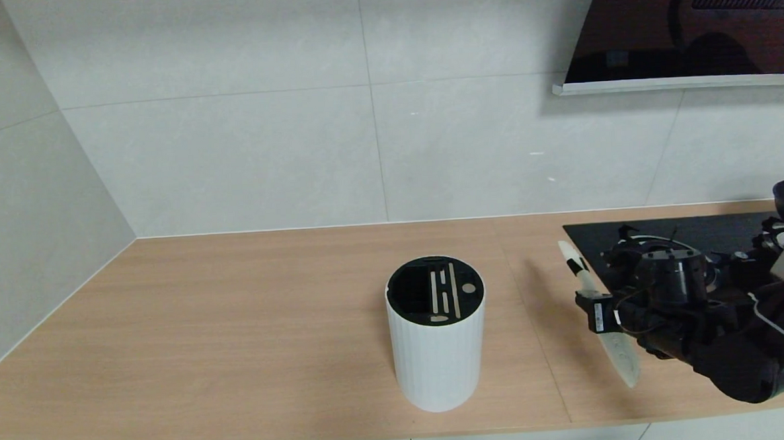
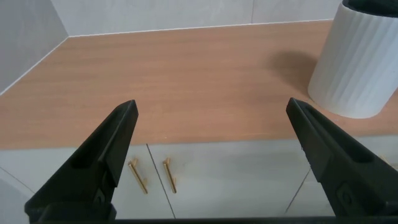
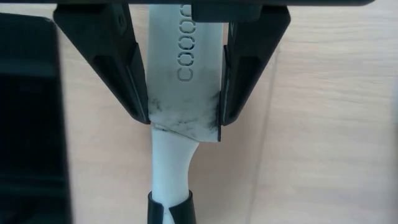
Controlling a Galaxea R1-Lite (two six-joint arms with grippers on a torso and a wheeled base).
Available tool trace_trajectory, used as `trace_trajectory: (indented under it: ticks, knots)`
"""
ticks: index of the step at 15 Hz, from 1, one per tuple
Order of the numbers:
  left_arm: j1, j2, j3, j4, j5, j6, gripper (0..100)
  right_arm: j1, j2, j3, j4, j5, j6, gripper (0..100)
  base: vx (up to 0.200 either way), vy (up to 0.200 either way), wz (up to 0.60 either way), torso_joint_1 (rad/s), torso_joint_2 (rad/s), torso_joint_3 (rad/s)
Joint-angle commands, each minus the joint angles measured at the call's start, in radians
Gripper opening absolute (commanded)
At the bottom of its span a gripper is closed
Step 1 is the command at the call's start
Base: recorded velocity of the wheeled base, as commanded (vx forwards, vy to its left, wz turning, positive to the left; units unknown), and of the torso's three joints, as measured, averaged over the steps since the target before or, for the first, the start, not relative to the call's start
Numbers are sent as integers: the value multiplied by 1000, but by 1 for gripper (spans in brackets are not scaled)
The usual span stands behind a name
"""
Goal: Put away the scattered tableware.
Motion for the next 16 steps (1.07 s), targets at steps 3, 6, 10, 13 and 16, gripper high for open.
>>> trace_trajectory:
  ticks: [3, 6, 10, 13, 16]
  knots:
    - [-3, 12, -129, 33, -115, -3, 100, 47, -223, 1, 21, -1, -1, 0, 0, 0, 0, 0, 0, 0]
    - [-12, 400, -448, 127, -408, -3, 100, 118, -347, -187, 215, -1, -3, 0, 0, 0, 0, 0, 0, 0]
    - [-117, 900, -737, 124, -592, -6, 100, 261, -407, -315, 302, -3, -1, 0, 0, 0, 0, 0, 0, 0]
    - [-290, 1144, -793, -11, -588, -103, 100, 350, -441, -276, 302, -17, -1, 0, 0, 0, 0, 0, 0, 0]
    - [-355, 1262, -715, -272, -569, -268, 100, 397, -464, -229, 301, -35, -1, 0, 0, 0, 0, 0, 0, 0]
